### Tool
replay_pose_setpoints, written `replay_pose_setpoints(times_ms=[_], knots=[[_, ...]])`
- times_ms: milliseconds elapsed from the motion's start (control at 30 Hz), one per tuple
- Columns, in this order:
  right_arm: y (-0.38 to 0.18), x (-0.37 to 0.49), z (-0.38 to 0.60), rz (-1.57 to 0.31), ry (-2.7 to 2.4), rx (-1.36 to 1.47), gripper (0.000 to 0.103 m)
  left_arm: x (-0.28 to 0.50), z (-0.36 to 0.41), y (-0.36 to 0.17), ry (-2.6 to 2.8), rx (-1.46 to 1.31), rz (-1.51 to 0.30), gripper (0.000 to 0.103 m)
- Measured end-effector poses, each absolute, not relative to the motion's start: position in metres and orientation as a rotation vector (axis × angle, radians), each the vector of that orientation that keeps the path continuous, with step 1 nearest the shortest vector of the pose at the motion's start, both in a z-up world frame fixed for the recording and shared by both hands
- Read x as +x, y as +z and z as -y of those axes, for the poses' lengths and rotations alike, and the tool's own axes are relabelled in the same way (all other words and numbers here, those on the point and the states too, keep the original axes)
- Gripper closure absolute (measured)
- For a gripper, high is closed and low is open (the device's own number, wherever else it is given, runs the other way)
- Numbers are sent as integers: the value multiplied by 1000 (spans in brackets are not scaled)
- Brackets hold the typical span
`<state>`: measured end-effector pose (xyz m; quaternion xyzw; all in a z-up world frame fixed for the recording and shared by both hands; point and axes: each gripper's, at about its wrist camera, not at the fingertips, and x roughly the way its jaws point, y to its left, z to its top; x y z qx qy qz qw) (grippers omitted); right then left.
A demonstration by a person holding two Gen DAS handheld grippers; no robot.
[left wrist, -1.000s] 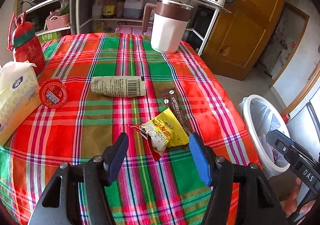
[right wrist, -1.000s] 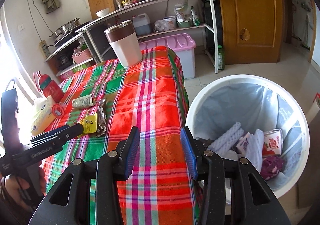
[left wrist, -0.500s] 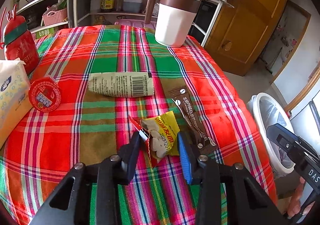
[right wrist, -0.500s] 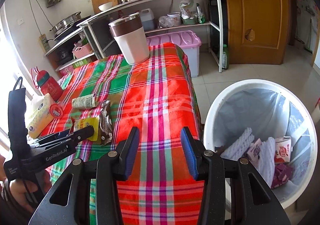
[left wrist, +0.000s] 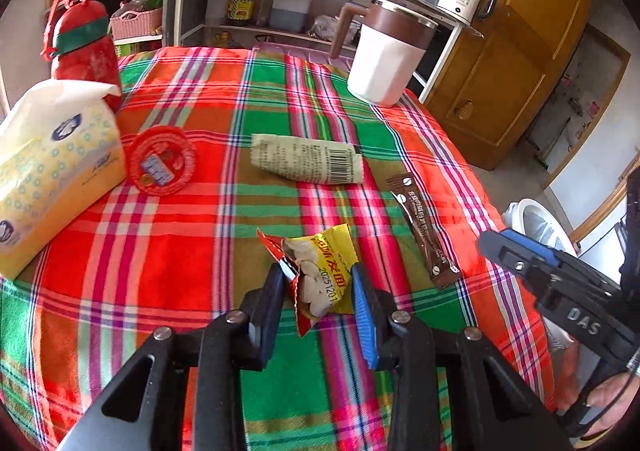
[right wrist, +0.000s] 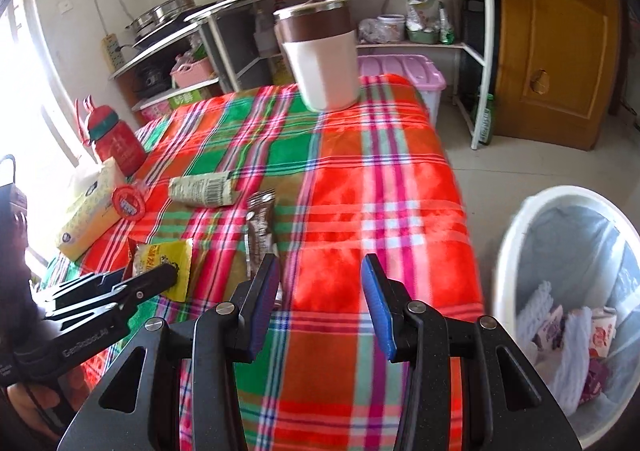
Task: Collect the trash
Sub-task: 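Move both tools back to the table and grasp the yellow snack packet with the left tool, then grasp the brown coffee-bean wrapper with the right tool while the left tool holds the yellow packet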
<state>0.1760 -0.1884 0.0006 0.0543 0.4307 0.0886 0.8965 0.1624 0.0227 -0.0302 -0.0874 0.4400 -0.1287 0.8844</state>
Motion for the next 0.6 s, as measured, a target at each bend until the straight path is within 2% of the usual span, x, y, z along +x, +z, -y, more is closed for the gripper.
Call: replay_pose_setpoints(times_ms=[600], knots=[[-24,203,137,-949,281,-13,60,156,-40,-32,-264,-218,-920,68]])
